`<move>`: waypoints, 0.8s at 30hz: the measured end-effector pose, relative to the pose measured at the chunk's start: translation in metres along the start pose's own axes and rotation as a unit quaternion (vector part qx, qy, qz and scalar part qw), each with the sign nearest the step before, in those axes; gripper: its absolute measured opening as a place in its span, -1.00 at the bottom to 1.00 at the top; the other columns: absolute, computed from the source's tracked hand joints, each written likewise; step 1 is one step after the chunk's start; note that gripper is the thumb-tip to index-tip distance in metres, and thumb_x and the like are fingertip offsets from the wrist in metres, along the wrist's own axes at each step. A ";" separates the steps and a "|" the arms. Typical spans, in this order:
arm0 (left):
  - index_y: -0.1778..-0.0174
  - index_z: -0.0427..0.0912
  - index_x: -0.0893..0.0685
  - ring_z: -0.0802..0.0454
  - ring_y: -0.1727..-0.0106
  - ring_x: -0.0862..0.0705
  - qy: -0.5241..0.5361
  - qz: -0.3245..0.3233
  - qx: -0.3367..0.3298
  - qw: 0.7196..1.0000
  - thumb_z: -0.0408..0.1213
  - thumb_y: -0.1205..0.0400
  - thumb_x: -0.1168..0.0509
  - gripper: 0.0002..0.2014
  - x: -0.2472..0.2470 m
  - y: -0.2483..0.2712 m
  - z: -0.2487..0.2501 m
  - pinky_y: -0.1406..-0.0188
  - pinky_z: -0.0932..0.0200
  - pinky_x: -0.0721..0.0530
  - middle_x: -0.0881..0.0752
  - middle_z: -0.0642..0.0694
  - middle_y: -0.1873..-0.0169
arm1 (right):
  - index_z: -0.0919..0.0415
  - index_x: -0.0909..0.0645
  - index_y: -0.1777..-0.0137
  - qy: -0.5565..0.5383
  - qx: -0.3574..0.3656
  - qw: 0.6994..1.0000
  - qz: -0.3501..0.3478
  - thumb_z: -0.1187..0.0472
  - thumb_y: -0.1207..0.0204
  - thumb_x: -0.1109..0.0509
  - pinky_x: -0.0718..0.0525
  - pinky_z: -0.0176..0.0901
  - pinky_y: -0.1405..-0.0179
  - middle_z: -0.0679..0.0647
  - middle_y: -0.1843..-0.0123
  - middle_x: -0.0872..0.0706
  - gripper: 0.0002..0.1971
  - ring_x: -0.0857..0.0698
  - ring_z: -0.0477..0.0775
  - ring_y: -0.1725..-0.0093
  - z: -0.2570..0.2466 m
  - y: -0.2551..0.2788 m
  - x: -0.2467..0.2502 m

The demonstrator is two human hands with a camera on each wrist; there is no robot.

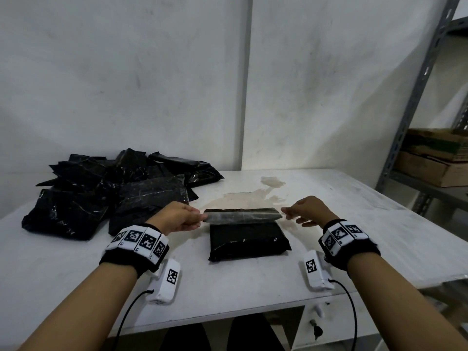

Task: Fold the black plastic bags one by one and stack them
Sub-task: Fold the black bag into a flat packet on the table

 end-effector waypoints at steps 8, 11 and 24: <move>0.12 -0.46 -0.74 0.13 0.46 -0.72 -0.040 0.006 0.057 0.998 -0.48 -0.47 -0.49 -0.87 -0.005 0.002 -0.007 0.46 0.36 -0.70 -0.74 -0.16 0.43 | 0.28 -0.77 0.09 0.025 -0.017 0.999 -0.013 0.05 -0.52 -0.50 -0.64 -0.26 0.18 0.04 0.06 -0.84 -0.75 -0.69 -0.08 0.17 0.005 -0.001 -0.002; 0.09 -0.49 -0.73 0.13 0.51 -0.70 -0.058 0.017 0.083 0.995 -0.48 -0.45 -0.51 -0.82 -0.005 0.000 -0.010 0.50 0.36 -0.69 -0.73 -0.15 0.49 | 0.26 -0.76 0.14 0.042 -0.024 0.999 -0.018 0.05 -0.52 -0.50 -0.63 -0.28 0.23 0.04 0.05 -0.84 -0.76 -0.68 -0.13 0.23 0.004 -0.002 -0.005; -0.01 -0.51 -0.67 -0.08 0.37 -0.68 -0.118 0.023 0.150 0.981 -0.40 -0.45 -0.53 -0.69 -0.008 -0.006 -0.023 0.24 0.17 -0.74 -0.69 -0.30 0.29 | 0.18 -0.75 0.05 0.095 -0.053 0.991 -0.073 -0.21 -0.48 -0.44 -0.58 -0.23 0.16 -0.08 0.05 -0.84 -0.58 -0.71 -0.10 0.18 0.008 0.003 -0.016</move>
Point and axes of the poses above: each hand's wrist, its own y-axis away from the middle knuckle, its own x-axis out of the back of the hand, z = x × y, the point moved 8 cm from there along -y, towards the middle knuckle
